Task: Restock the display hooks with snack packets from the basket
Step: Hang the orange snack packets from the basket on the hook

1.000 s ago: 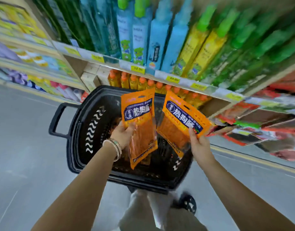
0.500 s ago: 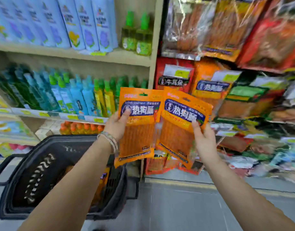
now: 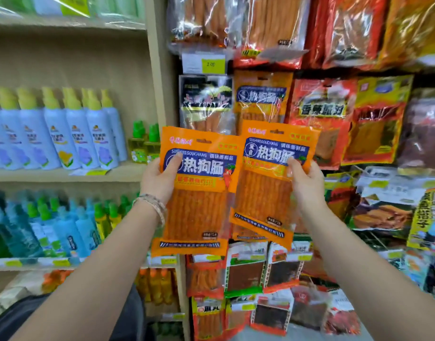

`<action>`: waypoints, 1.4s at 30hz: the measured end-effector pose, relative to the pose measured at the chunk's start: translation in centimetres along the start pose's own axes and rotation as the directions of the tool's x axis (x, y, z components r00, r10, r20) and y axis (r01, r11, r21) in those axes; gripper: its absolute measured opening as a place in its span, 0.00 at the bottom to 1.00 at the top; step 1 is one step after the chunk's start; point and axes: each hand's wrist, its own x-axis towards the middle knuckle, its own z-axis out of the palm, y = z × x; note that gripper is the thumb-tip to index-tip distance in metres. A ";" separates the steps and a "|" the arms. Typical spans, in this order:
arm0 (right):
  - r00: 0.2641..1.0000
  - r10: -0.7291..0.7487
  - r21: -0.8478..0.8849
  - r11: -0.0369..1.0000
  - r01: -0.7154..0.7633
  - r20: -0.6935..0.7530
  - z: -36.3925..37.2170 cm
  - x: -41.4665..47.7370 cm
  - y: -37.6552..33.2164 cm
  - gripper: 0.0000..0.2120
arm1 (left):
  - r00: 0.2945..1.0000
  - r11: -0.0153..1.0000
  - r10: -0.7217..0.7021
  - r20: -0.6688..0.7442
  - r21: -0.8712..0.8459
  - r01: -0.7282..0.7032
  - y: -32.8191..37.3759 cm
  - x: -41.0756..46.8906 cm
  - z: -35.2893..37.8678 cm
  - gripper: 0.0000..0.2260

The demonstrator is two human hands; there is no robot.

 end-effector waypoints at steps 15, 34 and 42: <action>1.000 0.007 0.088 0.996 -0.005 -0.024 4.6 13.9 -5.7 0.04 | 0.970 0.979 0.184 0.160 -0.115 -0.166 3.2 10.5 7.9 0.10; 0.990 -0.138 -0.117 0.983 0.138 0.008 4.4 18.9 -3.0 0.12 | 0.976 0.985 0.150 0.159 -0.108 -0.134 4.7 12.1 12.3 0.10; 0.985 -0.139 0.063 0.989 0.134 0.098 3.4 18.2 -2.8 0.13 | 0.964 0.976 0.216 0.154 -0.074 -0.207 5.9 11.2 14.8 0.11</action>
